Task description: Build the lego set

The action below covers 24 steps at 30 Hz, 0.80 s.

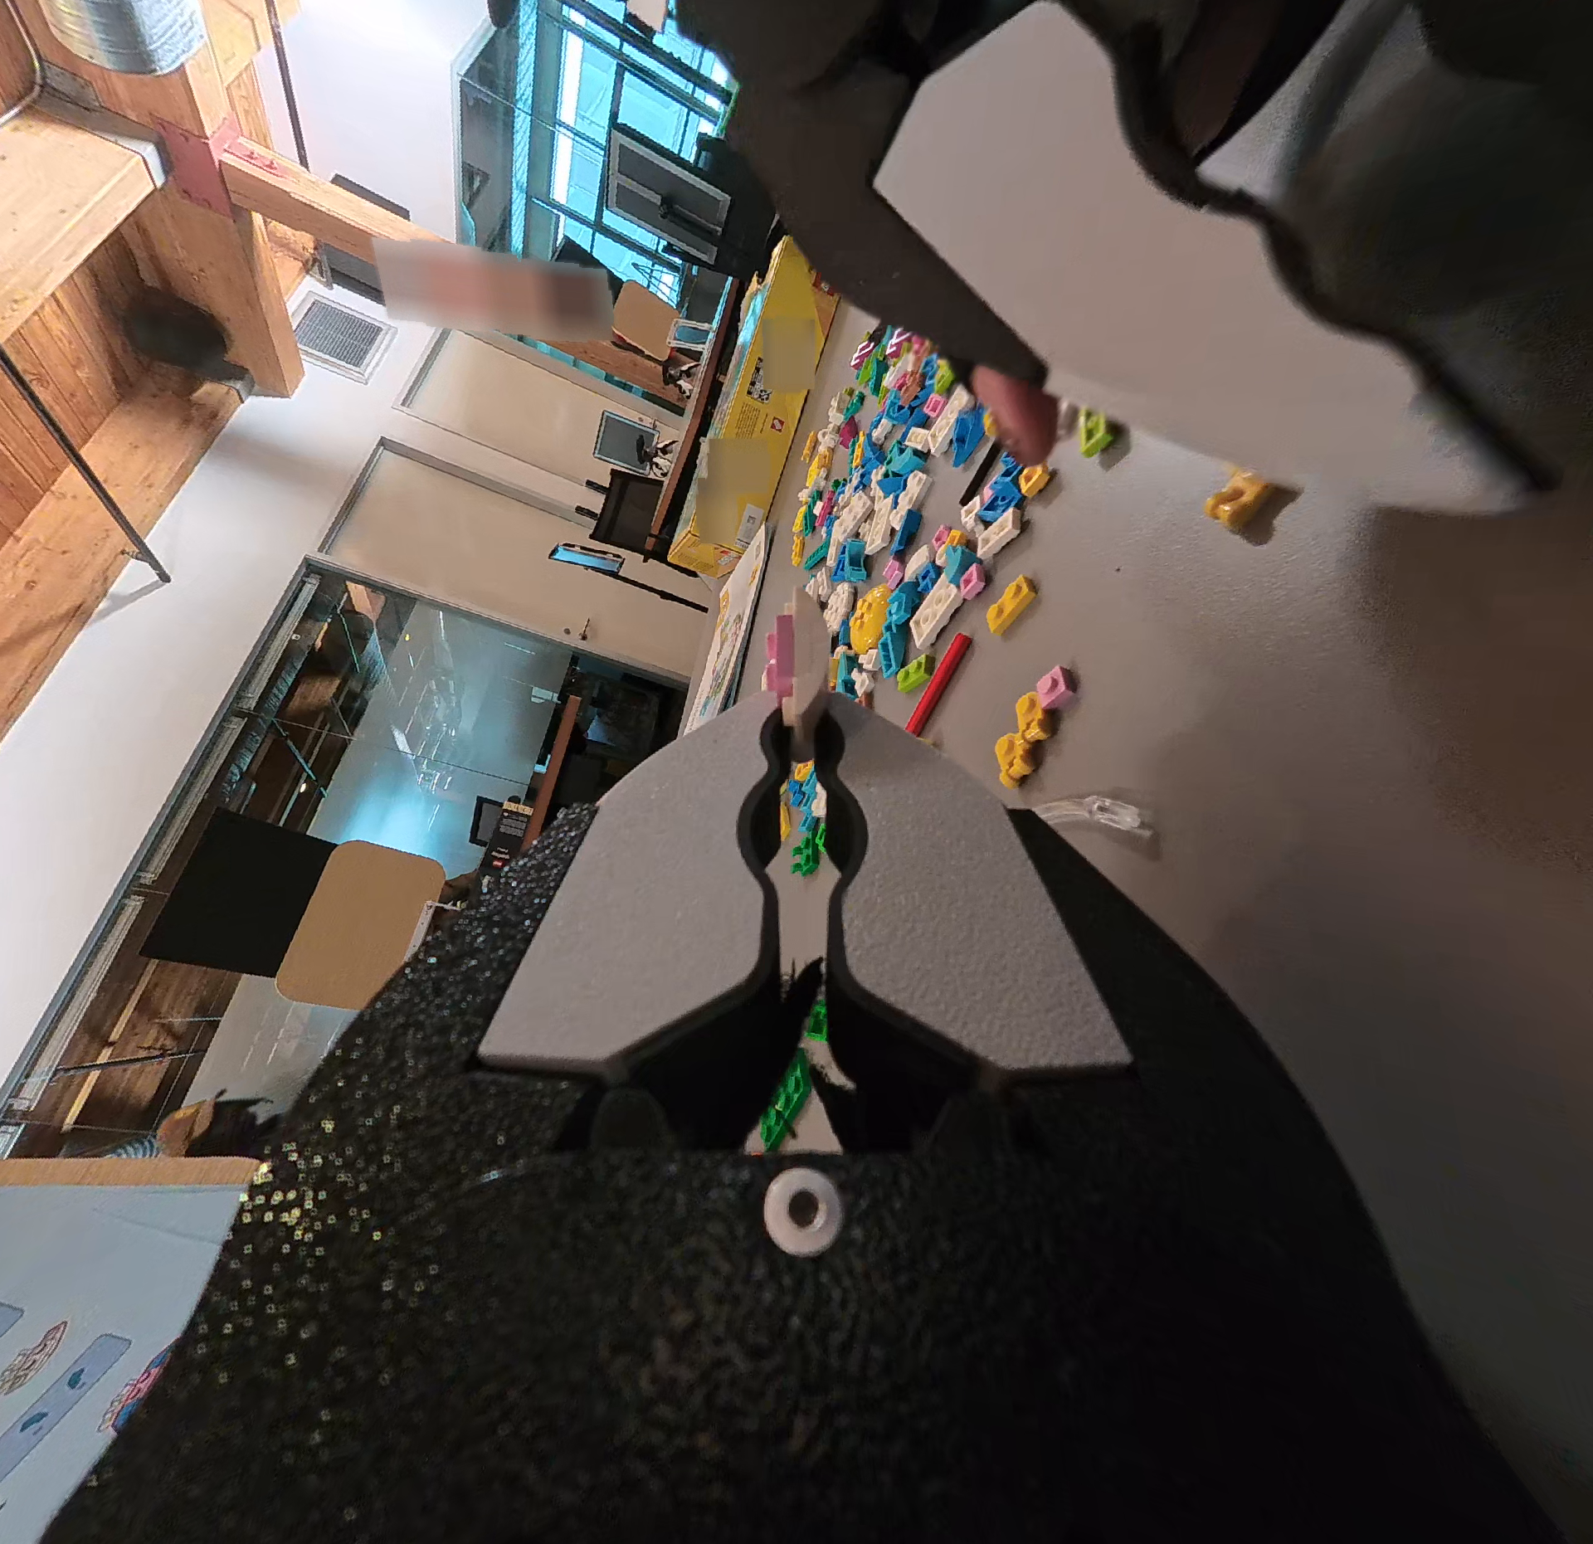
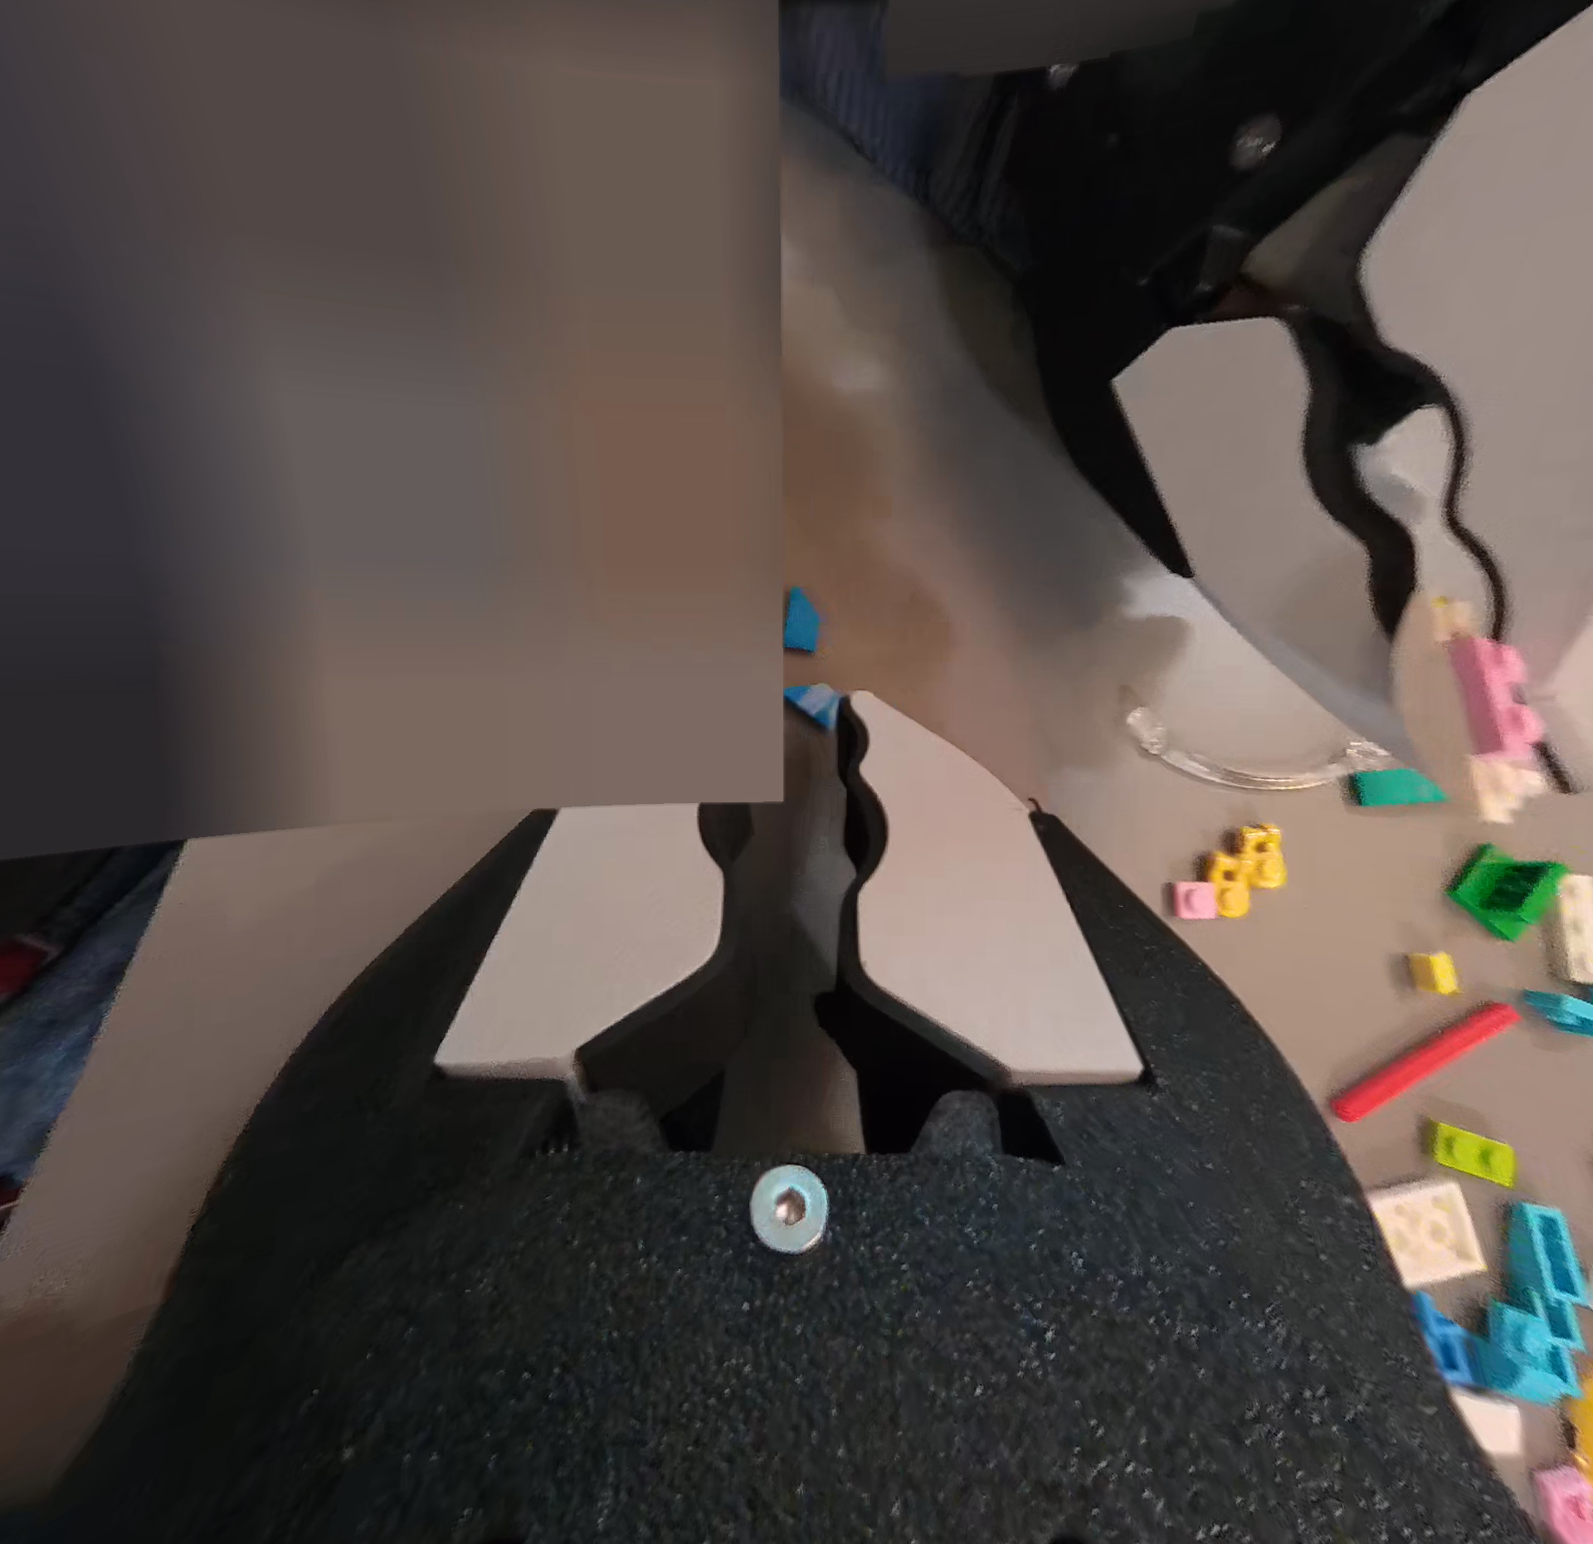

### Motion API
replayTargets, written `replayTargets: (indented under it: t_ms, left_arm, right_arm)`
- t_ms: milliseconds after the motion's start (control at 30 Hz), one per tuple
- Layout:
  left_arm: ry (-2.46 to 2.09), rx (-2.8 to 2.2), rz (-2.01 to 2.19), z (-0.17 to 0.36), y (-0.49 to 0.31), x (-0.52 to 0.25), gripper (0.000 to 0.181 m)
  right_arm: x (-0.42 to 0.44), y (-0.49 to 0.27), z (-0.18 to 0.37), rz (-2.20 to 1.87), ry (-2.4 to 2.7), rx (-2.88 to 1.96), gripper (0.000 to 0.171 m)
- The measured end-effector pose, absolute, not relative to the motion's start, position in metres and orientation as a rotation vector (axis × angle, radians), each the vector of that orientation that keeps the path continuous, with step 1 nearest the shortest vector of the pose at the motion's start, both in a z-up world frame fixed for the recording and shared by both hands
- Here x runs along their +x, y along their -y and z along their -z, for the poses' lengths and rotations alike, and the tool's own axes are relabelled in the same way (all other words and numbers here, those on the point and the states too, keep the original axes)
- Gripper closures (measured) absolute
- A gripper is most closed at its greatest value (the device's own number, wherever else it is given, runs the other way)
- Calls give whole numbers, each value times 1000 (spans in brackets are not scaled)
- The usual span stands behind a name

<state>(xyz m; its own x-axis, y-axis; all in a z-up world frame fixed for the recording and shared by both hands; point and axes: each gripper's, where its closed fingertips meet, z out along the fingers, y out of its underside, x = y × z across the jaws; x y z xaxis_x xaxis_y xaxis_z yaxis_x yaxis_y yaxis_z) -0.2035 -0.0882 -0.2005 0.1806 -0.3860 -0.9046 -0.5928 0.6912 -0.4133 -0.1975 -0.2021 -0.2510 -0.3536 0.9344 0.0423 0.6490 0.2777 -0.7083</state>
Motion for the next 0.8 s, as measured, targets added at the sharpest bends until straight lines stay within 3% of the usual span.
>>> replayTargets:
  t_ms: [200, 433, 800]
  left_arm:
    - [-1438, -869, -177, 201, 88, -203, 177]
    - [-1439, -869, -176, 201, 89, -203, 177]
    - [-1442, -870, -174, 202, 89, -203, 177]
  right_arm:
    - [-201, 202, 259, -825, 2102, -1400, 141]
    - [-199, 200, 262, -774, 2128, -1394, 162]
    - [-201, 198, 262, -725, 2121, -1414, 171]
